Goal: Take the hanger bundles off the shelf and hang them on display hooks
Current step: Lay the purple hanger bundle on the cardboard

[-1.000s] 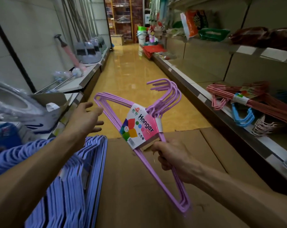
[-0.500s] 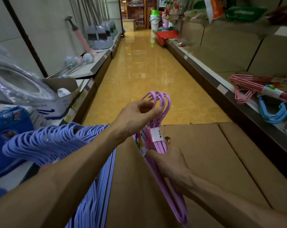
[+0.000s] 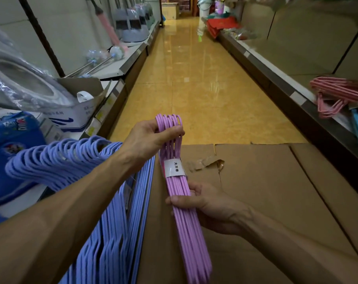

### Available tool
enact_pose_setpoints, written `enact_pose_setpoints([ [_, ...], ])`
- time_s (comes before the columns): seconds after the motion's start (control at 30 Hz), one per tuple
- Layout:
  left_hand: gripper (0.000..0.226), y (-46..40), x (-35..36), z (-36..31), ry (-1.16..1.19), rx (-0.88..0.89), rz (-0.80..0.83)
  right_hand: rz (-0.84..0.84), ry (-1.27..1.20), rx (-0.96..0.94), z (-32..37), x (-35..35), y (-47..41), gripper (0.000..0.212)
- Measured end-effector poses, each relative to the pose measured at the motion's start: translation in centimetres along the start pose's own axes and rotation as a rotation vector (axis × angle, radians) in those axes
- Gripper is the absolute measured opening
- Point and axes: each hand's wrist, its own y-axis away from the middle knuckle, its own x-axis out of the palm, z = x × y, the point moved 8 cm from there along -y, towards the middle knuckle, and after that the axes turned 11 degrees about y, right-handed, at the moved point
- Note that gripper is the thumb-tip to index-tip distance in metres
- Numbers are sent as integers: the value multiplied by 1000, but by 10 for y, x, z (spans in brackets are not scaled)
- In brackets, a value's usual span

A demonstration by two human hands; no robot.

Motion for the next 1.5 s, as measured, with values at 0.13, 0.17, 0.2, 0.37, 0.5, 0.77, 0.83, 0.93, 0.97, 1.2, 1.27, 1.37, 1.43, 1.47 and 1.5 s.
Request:
enact_pose_setpoints([
  [0.13,31,6,0,5,-55,-11,95,112,-10,41,-12,16,-13,31],
  [0.17,28,6,-2,7,-110,-14,93,87,36,42,-15,15,-18,31],
  [0.2,26,4,-6,12,-193,-14,79,53,80,48,-19,14,-23,31],
  [0.37,47,3,-26,37,-522,-41,44,-78,191,72,-40,13,-47,33],
  [0.5,59,0,-46,43,-813,-114,10,-176,258,81,-53,16,-69,23],
  [0.77,65,-3,-63,44,-1156,24,2,-241,358,86,-70,27,-104,28],
  [0.83,59,0,-68,49,-1164,4,-1,-231,386,86,-71,29,-105,29],
  [0.93,48,3,-70,48,-1227,-14,-15,-199,448,96,-72,32,-106,30],
  [0.97,48,4,-69,49,-1245,-32,-9,-185,464,103,-72,34,-106,30],
  [1.2,55,6,-62,48,-1276,-132,56,-146,661,67,-60,42,-94,32],
  [1.27,52,6,-62,41,-1228,-110,34,-122,746,50,-55,42,-85,32],
  [1.37,46,7,-55,24,-1103,-32,-3,-122,898,54,-51,32,-62,32],
  [1.43,38,9,-43,10,-992,40,-20,-167,1010,44,-49,18,-44,30],
  [1.47,33,10,-35,3,-918,68,-23,-182,1055,40,-48,11,-33,29],
  [1.5,29,11,-27,-3,-843,88,-23,-192,1096,43,-47,5,-22,28],
])
